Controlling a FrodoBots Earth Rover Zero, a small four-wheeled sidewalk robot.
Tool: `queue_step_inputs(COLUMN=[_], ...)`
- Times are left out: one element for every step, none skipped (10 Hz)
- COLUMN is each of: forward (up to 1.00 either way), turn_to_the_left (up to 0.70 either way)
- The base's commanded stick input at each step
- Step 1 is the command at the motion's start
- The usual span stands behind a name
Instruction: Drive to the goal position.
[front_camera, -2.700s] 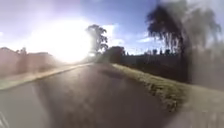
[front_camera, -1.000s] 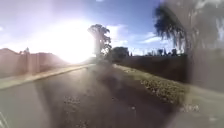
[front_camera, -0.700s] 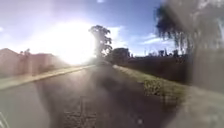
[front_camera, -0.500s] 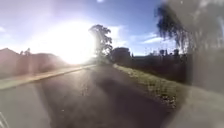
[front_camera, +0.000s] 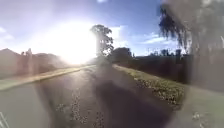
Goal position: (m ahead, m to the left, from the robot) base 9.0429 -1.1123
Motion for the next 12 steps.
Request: queue_step_inputs(forward=[1.00,1.00,1.00,1.00,1.00,1.00,1.00,1.00,1.00,1.00,1.00,1.00], turn_to_the_left=[0.00,0.00,0.00,0.00,0.00,0.00,0.00,0.00,0.00,0.00,0.00,0.00])
